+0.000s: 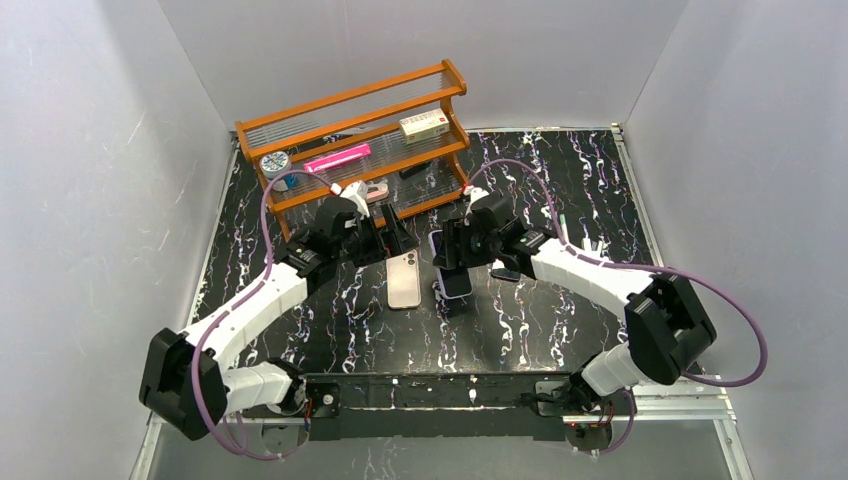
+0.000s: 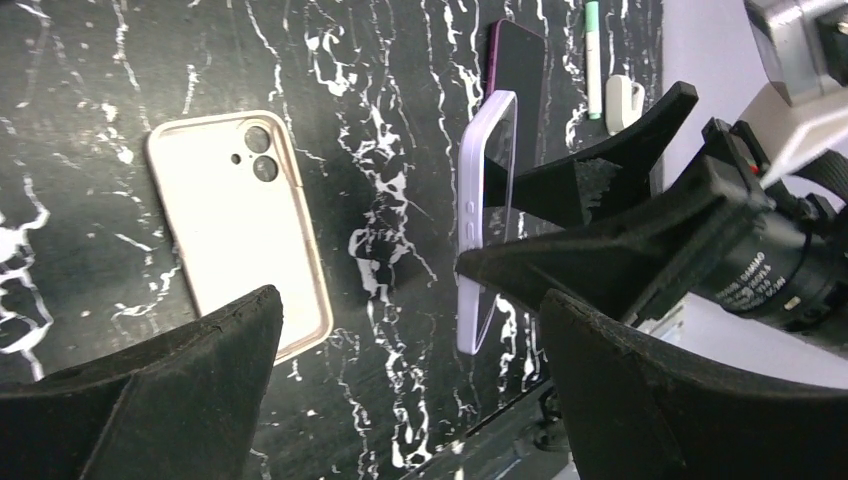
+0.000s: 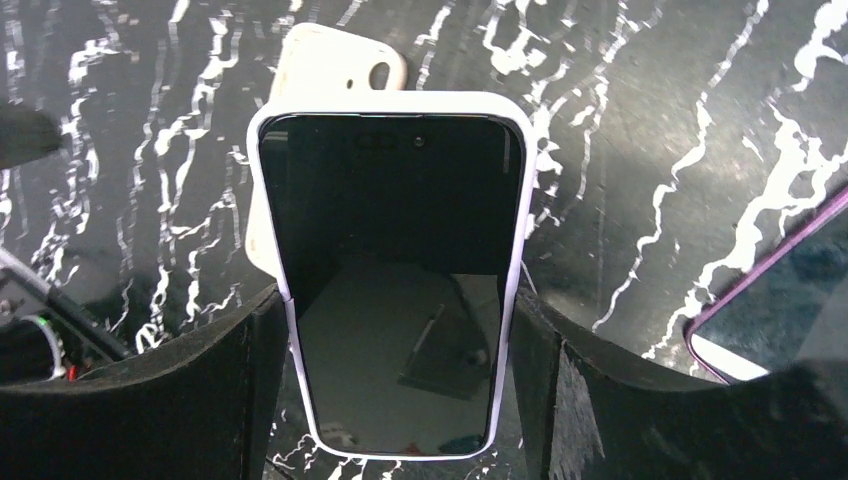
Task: Take the phone out of the phone case
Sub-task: Pick up the phone at the center of the board.
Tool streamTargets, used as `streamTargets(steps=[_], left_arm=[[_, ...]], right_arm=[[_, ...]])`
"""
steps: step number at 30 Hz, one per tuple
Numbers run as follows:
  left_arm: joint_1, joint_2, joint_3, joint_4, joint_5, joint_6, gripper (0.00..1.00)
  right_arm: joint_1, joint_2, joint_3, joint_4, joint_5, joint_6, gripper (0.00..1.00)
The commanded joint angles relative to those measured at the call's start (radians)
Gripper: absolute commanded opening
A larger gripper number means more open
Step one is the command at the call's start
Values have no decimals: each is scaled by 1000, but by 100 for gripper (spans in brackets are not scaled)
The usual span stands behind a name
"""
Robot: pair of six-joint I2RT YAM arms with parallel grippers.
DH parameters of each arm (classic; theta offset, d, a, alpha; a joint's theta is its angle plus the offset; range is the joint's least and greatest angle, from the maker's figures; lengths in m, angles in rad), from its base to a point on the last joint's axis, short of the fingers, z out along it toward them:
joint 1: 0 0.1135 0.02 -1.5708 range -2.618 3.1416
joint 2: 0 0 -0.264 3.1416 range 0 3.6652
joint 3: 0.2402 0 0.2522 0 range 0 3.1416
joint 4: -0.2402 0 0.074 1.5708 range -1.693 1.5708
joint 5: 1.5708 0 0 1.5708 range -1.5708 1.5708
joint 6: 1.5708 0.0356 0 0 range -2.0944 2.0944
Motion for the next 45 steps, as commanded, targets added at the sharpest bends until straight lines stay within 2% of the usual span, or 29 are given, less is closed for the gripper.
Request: streamTargets(steps=[1,10,16,24,29,30,33,36,39,41,45], left_arm=[[-7,29,45,65,63,-88,96],[-56,129,71,128,75,-173,89],[-81,199,99,160,73,-226,80],[-118,228,93,209,78,-281,50],[-119,205,69,269,61,-312,21],[-118,200,65,280,59,-315,16],[-118,181,48,323,57,-327,2],[-118,148,24,373,37,-340,0],[-117,105,4,405,-1,-352,0],[-114,81,-10,438,-17,-358,0],[-110,39,-53,496,-68,-385,0]], right_arm=[[5,-69,13,125,-118,-85,1],[6,-95,14,175,-261,-129,1],[4,-112,11,185,-277,-145,1],[5,-115,16,211,-290,-165,2],[5,-119,20,226,-293,-165,5],[5,-126,18,231,-284,-160,9],[4,-162,10,250,-268,-139,34],[4,-203,2,261,-236,-111,65],[5,-247,-10,259,-179,-78,87],[3,-278,-22,254,-143,-61,94],[4,-346,-44,255,-89,-29,99]])
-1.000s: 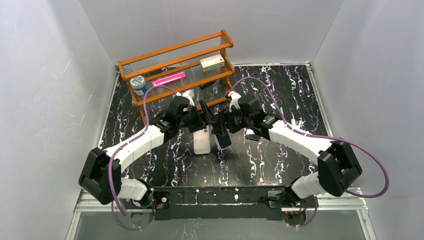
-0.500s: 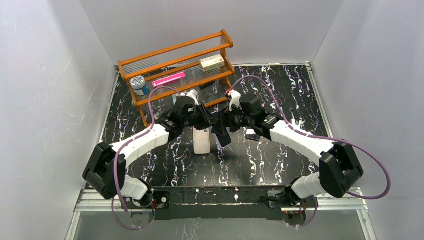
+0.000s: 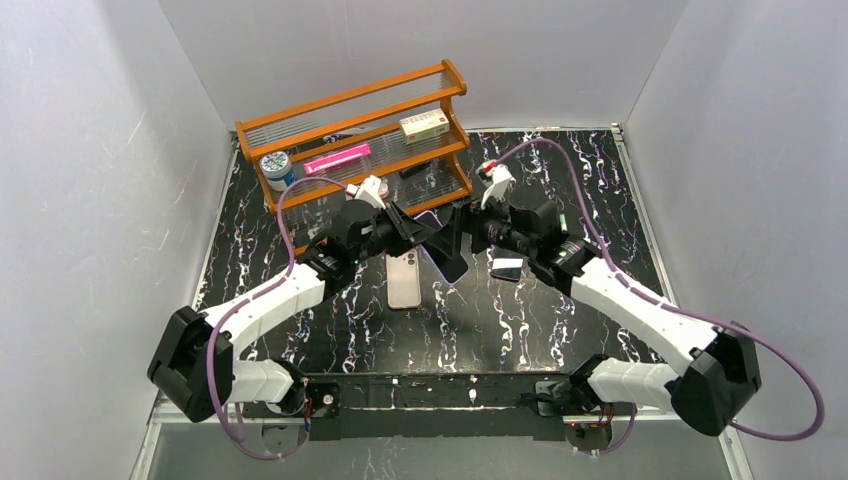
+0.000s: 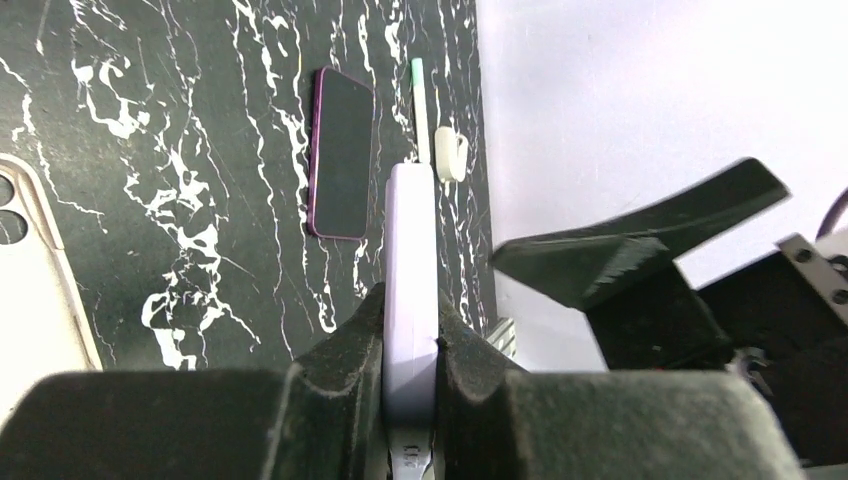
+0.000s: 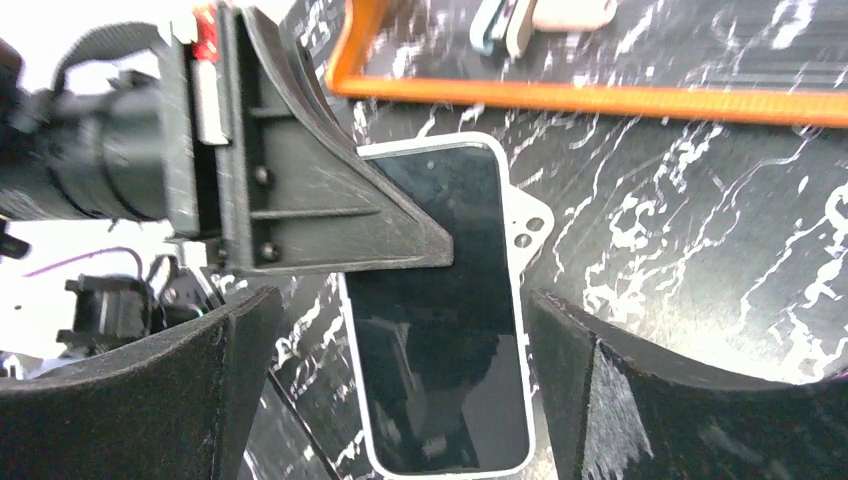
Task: Take the phone out of the phone case
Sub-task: Pick up the phone at the center of the board, then remove the phone case from the phone.
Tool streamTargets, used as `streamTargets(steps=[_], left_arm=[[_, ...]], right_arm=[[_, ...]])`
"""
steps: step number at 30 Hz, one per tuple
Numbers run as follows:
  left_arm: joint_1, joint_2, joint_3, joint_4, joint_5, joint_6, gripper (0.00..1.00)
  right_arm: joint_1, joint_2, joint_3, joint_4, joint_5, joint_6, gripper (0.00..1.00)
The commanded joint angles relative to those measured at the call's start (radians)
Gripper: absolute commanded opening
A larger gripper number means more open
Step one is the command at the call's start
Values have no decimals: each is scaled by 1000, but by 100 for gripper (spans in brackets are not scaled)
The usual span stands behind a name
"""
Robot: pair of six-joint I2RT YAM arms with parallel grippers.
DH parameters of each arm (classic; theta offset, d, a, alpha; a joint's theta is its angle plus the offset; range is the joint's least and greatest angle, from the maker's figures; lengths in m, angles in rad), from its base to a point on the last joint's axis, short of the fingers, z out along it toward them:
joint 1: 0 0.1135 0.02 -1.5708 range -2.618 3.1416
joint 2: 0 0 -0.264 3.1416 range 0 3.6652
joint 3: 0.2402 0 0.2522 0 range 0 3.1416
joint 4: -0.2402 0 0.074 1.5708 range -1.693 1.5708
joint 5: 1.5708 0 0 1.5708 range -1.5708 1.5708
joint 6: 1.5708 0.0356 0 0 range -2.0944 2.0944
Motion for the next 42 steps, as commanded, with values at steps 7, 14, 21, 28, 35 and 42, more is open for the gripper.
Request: streamTargets(steps=[7,14,21,28,35,42], left_arm=[[7,-140,-74,159,-153,-80,0],[9,-194,-132,244,-252,-187,0],[9,-225,-201,360,-303,-322,0],[9,-233,-221,444,-302,-376,0],[9,-231,-227,485,-278,-405,0],[9,-230,-235,505,-257,-449,0]], right_arm=[[1,-176,-109,117,179,230,99],[0,-229,-202,85,166,409,99],[-1,-306,-317,229,57,504,94],[-2,-280,-359,400,-23,583,79],[-1,-257,-373,518,-34,621,68],[-8,-255,-401,590,-15,650,60]])
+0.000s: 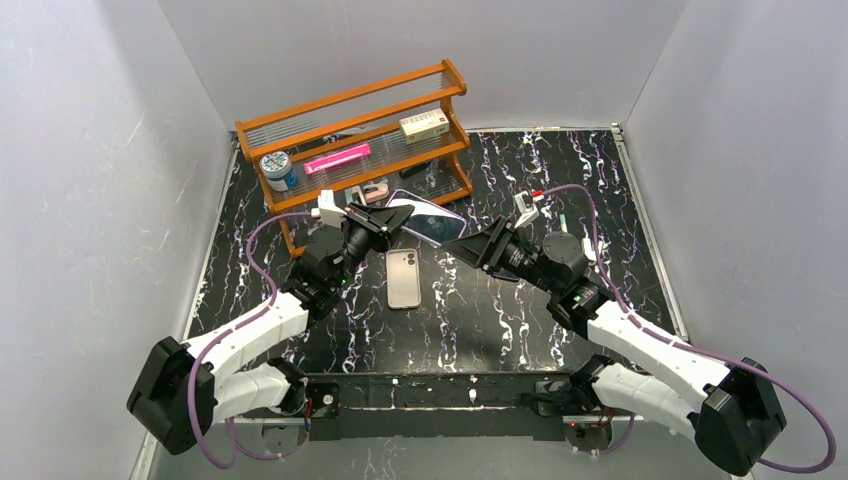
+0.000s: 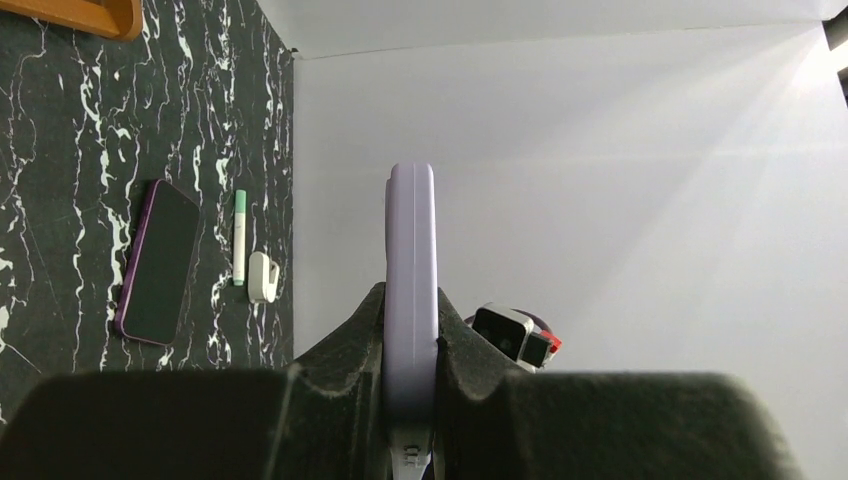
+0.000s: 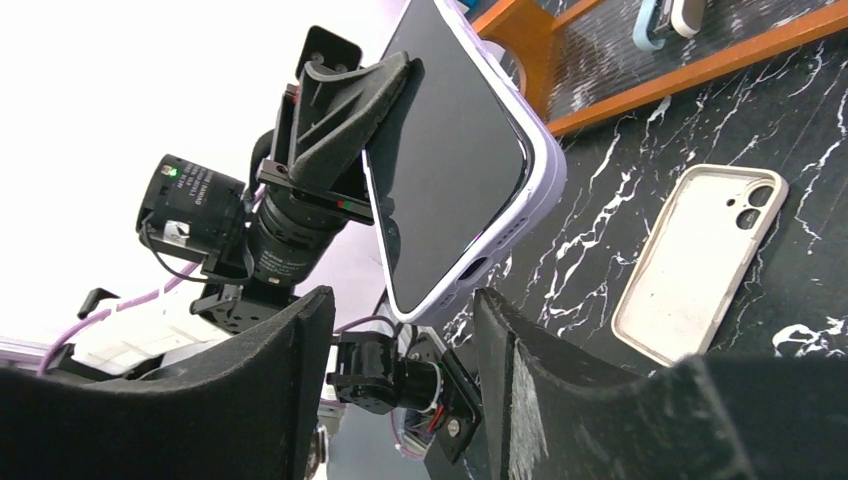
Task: Take the phone out of the phone case
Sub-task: Remove the phone case from the phone.
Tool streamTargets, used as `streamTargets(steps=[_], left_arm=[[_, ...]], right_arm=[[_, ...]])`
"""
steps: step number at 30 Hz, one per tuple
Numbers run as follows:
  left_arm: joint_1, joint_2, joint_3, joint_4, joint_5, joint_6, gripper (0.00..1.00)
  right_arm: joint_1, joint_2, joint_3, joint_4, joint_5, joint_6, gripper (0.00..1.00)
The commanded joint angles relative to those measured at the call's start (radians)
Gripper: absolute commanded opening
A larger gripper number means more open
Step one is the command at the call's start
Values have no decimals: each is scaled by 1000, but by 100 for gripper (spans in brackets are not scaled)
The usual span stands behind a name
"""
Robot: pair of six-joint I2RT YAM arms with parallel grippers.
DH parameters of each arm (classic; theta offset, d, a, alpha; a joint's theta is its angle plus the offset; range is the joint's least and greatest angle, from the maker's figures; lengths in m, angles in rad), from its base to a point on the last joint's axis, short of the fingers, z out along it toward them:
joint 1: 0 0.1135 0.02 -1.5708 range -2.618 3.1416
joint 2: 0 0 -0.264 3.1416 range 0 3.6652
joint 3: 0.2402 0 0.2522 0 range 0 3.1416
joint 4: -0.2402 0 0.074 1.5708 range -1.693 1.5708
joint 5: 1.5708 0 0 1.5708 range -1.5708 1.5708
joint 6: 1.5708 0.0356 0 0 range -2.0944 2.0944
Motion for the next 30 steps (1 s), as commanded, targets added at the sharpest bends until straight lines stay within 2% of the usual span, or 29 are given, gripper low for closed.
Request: streamTargets(steps=[1,11,20,23,28,30], left_arm=[[3,-39,0,108,6,-62,0],[4,-34,2,127,31,-110,0],[3,-41,-11,129,47,-140,0],[4,-43,-11,130,51,-140,0],[3,-42,-18,128,58,-156,0],[5,-34,-22,125,71,-175,0]], right_arm=[[-5,-3,-27,137,3,31,59],[-8,13,-60,247,8,38,42],[-22,33,-64,319,8,49,40],[-26,53,-71,362,-14,48,29],[-29,60,-67,375,-76,-49,2],[-34,60,-45,358,-129,-130,1]])
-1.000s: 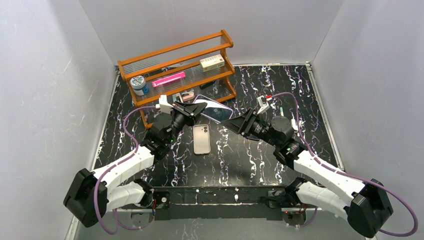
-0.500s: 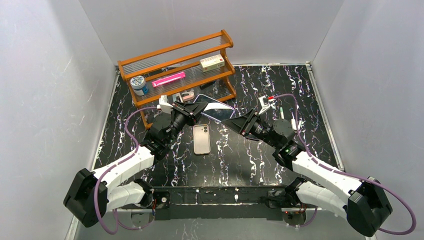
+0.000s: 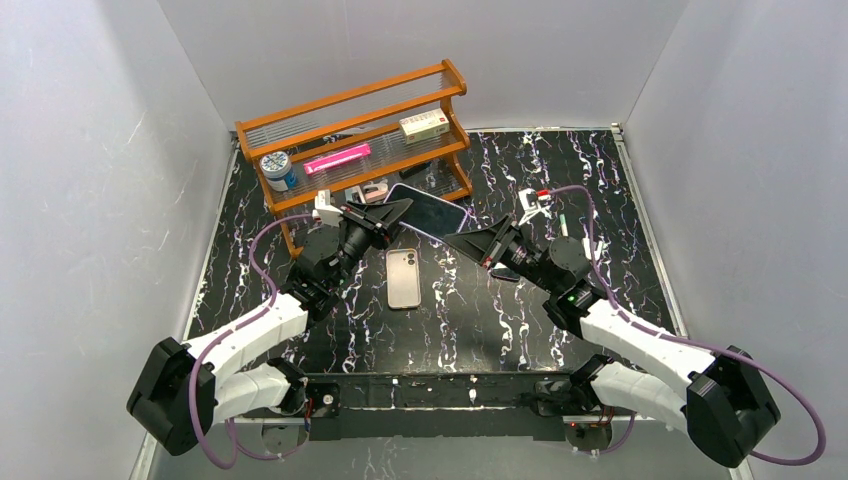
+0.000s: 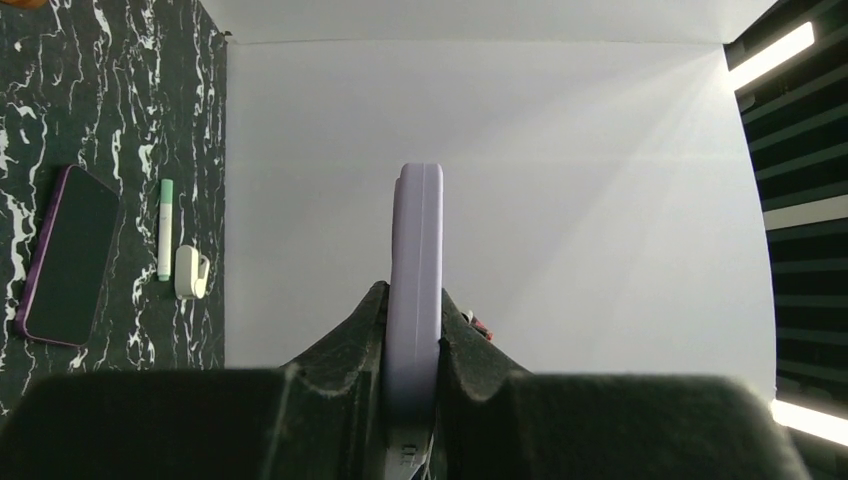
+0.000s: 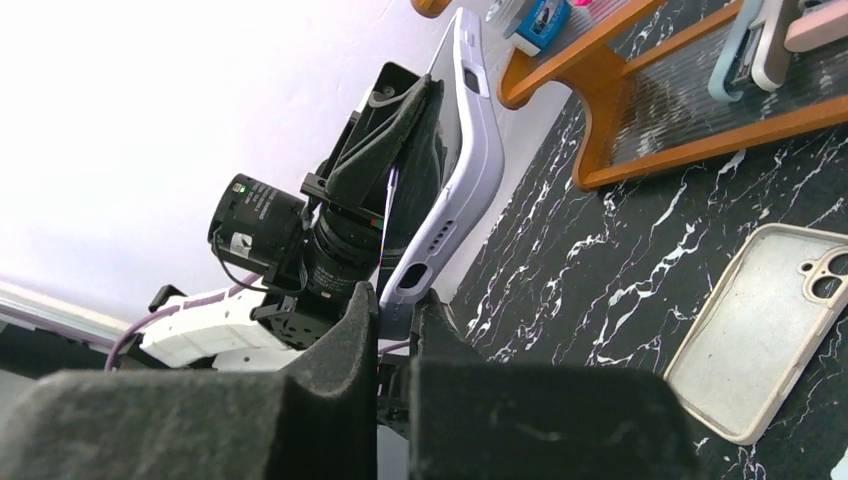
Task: Take the phone out of the phone case
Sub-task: Remove the phone case from the phone.
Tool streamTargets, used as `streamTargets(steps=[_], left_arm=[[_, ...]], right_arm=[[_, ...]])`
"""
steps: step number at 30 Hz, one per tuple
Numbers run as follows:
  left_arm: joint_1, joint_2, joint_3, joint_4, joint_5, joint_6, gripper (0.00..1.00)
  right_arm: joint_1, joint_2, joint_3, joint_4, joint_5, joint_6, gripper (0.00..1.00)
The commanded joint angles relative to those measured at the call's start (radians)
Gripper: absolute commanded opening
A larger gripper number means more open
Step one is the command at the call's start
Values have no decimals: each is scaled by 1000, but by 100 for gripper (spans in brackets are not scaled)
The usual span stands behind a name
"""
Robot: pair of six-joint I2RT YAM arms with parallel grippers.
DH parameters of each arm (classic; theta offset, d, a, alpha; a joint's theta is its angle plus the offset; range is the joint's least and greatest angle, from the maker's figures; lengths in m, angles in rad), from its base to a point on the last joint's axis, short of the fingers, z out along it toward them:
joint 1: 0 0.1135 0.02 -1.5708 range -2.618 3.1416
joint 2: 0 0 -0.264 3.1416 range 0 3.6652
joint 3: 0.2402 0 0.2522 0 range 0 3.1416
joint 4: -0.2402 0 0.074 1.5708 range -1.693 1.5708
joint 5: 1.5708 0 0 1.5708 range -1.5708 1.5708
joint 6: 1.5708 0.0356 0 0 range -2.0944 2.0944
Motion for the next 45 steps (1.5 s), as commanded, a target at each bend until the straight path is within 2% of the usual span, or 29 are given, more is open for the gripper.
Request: streamTargets(steps=[1,9,16,25,30,34,36,40,45], left_arm=[[-2,-23,1,31,44,-60,0],[10,21,64,-69,133,-64,0],[40,37,103,-132,191,-62,0],[56,92,150,-153,273,-56,0],[60,114,180,-158,306,-34,0],[98,116,185,-165,341,12,0],[137,112,190,-180,375,65,0],[214,107,232,-265,462,208,0],[243,139,326,-356,602,430,0]], right_arm=[[-11,2,41,39,-118,-256,1],[-15,67,201,-174,-381,-546,1],[-15,126,300,-326,-532,-701,1],[-14,196,402,-424,-605,-816,3],[-18,221,436,-508,-544,-892,2],[-40,229,433,-513,-538,-878,3],[-52,210,421,-529,-540,-871,8],[-96,165,397,-635,-579,-882,24],[-116,105,384,-737,-576,-891,60]])
